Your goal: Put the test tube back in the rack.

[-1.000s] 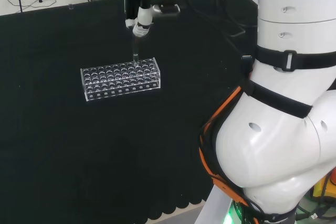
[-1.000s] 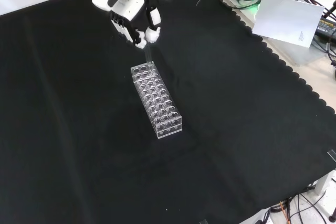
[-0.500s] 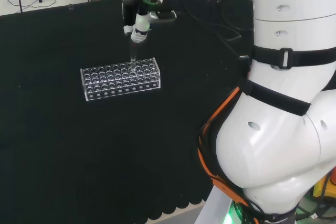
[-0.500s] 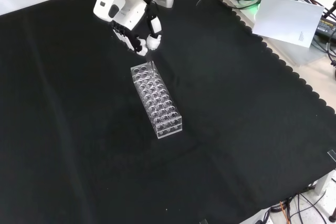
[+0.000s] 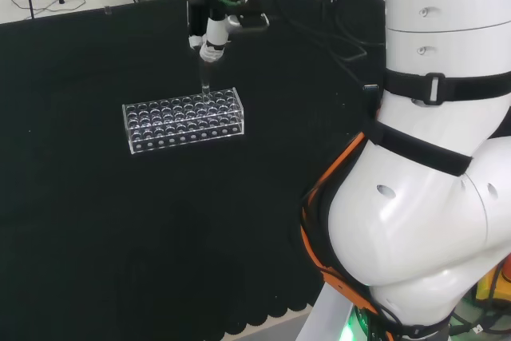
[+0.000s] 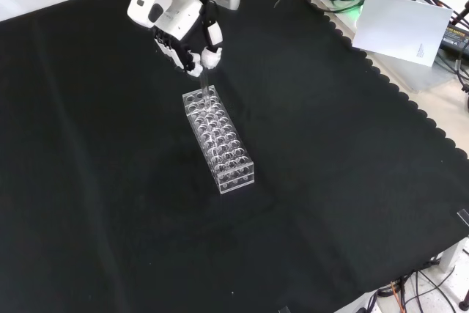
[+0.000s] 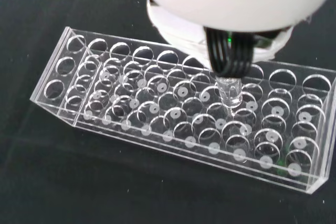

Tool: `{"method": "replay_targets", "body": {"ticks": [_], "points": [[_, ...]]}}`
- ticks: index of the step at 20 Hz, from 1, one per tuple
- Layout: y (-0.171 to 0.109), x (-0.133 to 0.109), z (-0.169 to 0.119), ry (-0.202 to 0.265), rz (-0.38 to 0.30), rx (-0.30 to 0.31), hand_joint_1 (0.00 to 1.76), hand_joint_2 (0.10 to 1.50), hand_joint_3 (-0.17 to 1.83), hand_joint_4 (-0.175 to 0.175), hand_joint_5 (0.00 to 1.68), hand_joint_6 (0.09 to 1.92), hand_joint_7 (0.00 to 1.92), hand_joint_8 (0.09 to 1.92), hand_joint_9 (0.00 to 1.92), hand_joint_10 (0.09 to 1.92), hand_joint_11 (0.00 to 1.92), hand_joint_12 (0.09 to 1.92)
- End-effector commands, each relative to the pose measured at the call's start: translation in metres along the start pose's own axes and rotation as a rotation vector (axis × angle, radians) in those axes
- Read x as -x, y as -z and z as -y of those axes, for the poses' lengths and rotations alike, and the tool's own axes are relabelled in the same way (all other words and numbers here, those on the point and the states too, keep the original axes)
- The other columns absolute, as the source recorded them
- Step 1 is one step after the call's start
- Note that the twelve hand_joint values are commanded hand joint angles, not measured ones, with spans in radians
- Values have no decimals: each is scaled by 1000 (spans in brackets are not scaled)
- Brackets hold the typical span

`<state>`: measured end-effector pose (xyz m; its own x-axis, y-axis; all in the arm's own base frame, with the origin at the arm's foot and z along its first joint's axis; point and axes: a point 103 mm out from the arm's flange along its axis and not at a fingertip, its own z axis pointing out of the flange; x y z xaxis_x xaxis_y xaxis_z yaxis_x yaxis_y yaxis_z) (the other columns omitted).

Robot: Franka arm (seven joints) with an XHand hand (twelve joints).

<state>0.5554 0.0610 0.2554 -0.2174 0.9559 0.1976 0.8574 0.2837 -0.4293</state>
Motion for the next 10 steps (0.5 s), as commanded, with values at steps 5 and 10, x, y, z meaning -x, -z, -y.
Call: {"method": "replay_targets", "body": {"ticks": [5,10], "points": [[8,6,1,20,10,7,1451,451,872,-175,1433,428,1498,541,1519,210,1352,1039],[7,7,2,18,18,-3,1451,451,873,-175,1433,428,1498,541,1519,210,1351,1039]]}}
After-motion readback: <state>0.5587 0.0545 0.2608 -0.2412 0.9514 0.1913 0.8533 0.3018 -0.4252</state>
